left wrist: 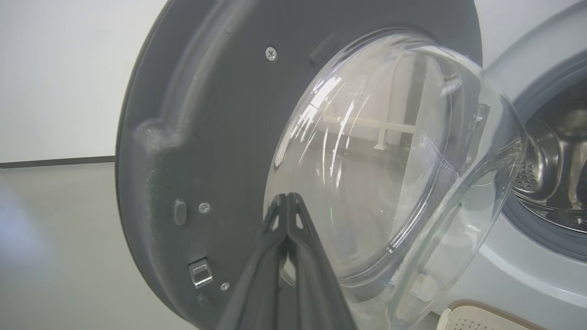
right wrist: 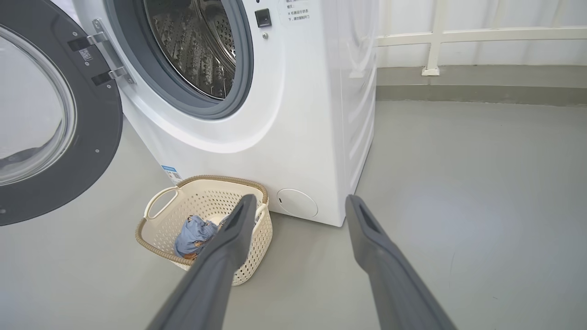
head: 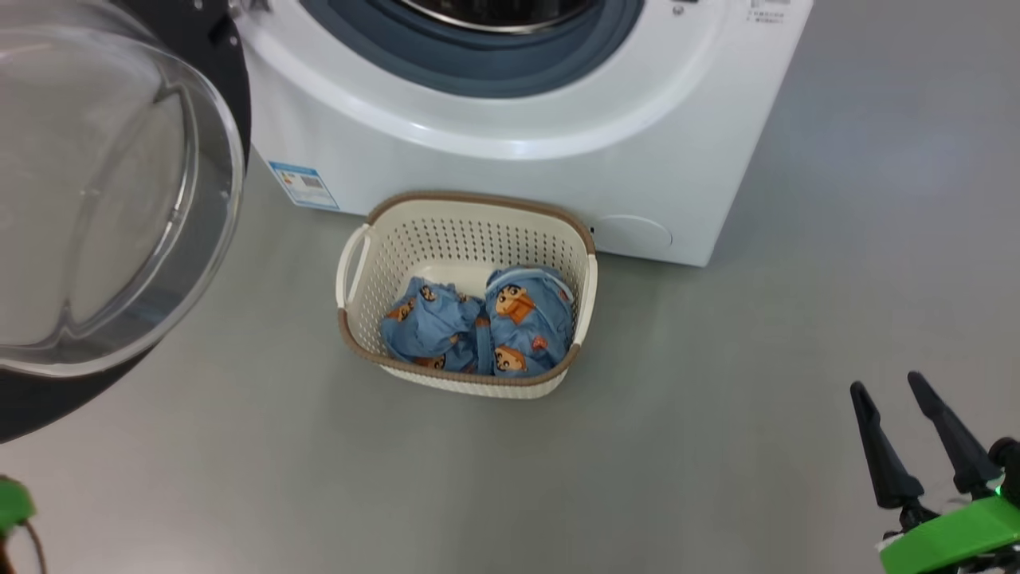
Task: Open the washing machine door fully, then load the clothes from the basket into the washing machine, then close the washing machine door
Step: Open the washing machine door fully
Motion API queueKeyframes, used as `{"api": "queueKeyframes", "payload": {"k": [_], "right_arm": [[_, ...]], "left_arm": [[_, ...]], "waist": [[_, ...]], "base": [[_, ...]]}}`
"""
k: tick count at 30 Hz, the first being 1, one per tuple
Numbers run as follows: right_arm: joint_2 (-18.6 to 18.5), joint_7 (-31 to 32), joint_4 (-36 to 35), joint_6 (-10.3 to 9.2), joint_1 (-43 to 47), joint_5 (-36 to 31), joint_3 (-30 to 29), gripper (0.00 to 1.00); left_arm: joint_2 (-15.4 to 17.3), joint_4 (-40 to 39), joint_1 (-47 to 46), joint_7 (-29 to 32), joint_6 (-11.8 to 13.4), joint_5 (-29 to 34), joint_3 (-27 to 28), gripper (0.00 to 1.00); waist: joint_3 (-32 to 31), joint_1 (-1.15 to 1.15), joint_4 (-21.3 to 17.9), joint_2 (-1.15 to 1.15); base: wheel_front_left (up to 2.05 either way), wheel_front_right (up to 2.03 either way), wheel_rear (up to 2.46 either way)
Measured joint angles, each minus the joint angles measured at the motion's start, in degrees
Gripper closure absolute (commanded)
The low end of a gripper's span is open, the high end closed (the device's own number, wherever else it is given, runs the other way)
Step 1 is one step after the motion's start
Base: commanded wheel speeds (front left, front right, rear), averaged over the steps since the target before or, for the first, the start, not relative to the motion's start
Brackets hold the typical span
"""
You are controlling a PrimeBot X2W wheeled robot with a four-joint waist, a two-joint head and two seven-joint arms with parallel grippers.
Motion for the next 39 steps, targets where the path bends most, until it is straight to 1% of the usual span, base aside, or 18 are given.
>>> {"api": "queueKeyframes", "payload": {"k": [7, 10, 14, 15, 16, 18, 19, 20, 21, 22, 23, 24, 25, 28, 39], "right_arm": [[0.88, 0.0, 0.26, 0.0, 1.35, -0.03, 0.07, 0.0], [0.94, 0.0, 0.27, 0.0, 1.35, -0.03, 0.11, 0.0], [0.98, 0.0, 0.26, 0.0, 1.35, -0.03, 0.1, 0.0], [1.01, 0.0, 0.25, 0.0, 1.35, -0.03, 0.11, 0.0], [1.04, 0.0, 0.24, 0.0, 1.35, -0.03, 0.1, 0.0], [1.11, 0.0, 0.22, 0.0, 1.35, -0.04, 0.09, 0.0], [1.12, 0.0, 0.22, 0.0, 1.35, -0.04, 0.08, 0.0], [1.13, 0.0, 0.22, 0.0, 1.35, -0.04, 0.09, 0.0], [1.15, 0.0, 0.21, 0.0, 1.35, -0.04, 0.09, 0.0], [1.2, 0.0, 0.2, 0.0, 1.34, -0.04, 0.09, 0.0], [1.21, 0.0, 0.2, 0.0, 1.34, -0.04, 0.09, 0.0], [1.22, 0.0, 0.21, 0.0, 1.33, -0.04, 0.09, 0.0], [1.24, 0.0, 0.2, 0.0, 1.33, -0.04, 0.08, 0.0], [1.4, 0.0, 0.16, 0.0, 1.33, -0.04, -0.01, 0.0], [1.76, 0.0, 0.16, 0.0, 1.33, -0.04, -0.43, 0.0]], "left_arm": [[-0.47, 0.16, 3.65, 0.01, -3.87, -0.36, -4.12, 1.0], [-0.47, 0.58, 4.46, 0.01, -4.9, -0.68, -6.62, 1.0], [-0.31, 1.29, 5.06, 0.01, -5.57, -2.69, -10.26, 1.0], [-0.29, 1.45, 5.38, 0.01, -5.58, -2.86, -11.48, 0.98], [-0.3, 1.56, 5.54, 0.01, -5.58, -3.2, -12.7, 0.91], [-0.3, 1.65, 5.56, 0.01, -5.58, -3.96, -15.08, 0.73], [-0.29, 1.64, 5.56, 0.01, -5.58, -4.42, -16.16, 0.66], [-0.13, 1.67, 5.58, 0.01, -5.58, -4.85, -17.44, 0.54], [-0.03, 1.68, 5.6, 0.01, -5.58, -5.01, -18.44, 0.54], [-0.01, 1.69, 5.6, 0.01, -5.58, -5.5, -19.28, 0.47], [0.23, 1.69, 5.61, 0.01, -5.58, -6.31, -20.56, 0.25], [0.48, 1.69, 5.62, 0.01, -5.58, -6.66, -21.5, 0.07], [0.75, 1.69, 5.63, 0.01, -5.58, -7.15, -22.38, 0.0], [1.35, 1.41, 5.95, 0.01, -5.58, -8.48, -25.01, 0.0], [1.34, 0.05, 7.09, 0.01, -5.58, -11.26, -33.06, 0.0]], "waist": [[-2.61, 0.0, 0.41, 0.0], [-3.16, 0.0, 0.34, 0.0], [-3.26, 0.0, -0.08, 0.0], [-3.27, 0.0, -0.22, 0.0], [-3.27, 0.0, -0.4, 0.0], [-3.28, 0.0, -0.81, 0.0], [-3.29, 0.0, -1.05, 0.0], [-3.3, 0.0, -1.32, 0.0], [-3.32, 0.0, -1.62, 0.0], [-3.34, 0.0, -1.95, 0.0], [-3.35, 0.0, -2.28, 0.0], [-3.37, 0.0, -2.63, 0.0], [-3.4, 0.0, -3.01, 0.0], [-3.46, 0.0, -4.25, 0.0], [-3.67, 0.0, -9.2, 0.0]], "base": [[0.0, 0.0, 0.0], [0.0, 0.0, 0.0], [0.0, 0.0, 0.0], [0.0, 0.0, 0.0], [0.0, 0.0, 0.0], [0.0, 0.0, 0.0], [0.0, 0.0, 0.0], [0.0, 0.0, 0.0], [0.0, 0.0, 0.0], [0.0, 0.0, 0.0], [0.0, 0.0, 0.0], [0.0, 0.0, 0.0], [0.0, 0.0, 0.0], [0.0, 0.0, 0.0], [0.0, 0.0, 0.0]]}}
